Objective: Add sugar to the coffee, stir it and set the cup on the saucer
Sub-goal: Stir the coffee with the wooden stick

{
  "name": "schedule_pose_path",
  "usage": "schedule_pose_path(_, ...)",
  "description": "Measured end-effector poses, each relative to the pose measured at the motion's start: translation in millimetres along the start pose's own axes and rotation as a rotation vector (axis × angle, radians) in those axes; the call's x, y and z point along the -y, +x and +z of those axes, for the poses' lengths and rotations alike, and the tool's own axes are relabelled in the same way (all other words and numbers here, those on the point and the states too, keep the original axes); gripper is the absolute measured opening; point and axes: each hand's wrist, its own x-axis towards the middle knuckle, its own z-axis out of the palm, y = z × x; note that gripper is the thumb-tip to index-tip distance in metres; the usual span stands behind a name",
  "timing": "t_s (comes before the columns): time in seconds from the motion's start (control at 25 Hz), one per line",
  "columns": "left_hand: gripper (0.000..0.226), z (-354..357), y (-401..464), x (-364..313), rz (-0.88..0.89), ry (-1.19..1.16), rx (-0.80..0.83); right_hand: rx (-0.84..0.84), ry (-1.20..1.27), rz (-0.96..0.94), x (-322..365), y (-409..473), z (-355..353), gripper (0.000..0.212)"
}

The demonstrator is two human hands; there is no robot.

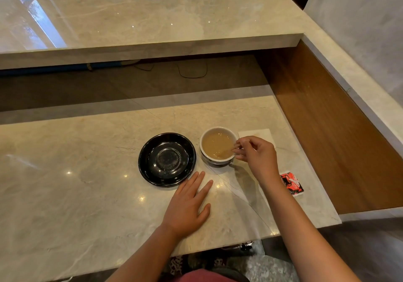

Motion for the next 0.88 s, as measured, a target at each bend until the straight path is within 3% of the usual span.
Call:
schedule_pose_path(0.08,0.058,0,0,0,0.001,-0.001,-0.001,-0.05,0.14,0.073,-4,-2,9,0.021)
schedule_pose_path(0.2,0.059,0,1,0,-0.004,-0.002,0.002,-0.122,0.209,0.026,-13,-5,18,0.02)
schedule_pose_path(0.4,0.058,0,1,0,0.003,0.008,-0.007,-0.192,-0.087,-0.219,-22,-8,12,0.02)
schedule_pose_path(0.52,0.058,0,0,0,0.001,0.01,0.0,-0.162,-0.352,-0.404,-19,-6,-3,0.018)
schedule_pose_path(0.72,0.059,0,0,0,0.0,-0.007,-0.004,-0.017,-0.547,-0.521,-2,-6,-12,0.012)
schedule_pose_path(0.88,0.059,0,0,0,-0.002,-0.009,-0.005,0.079,-0.512,-0.381,12,1,-16,0.015)
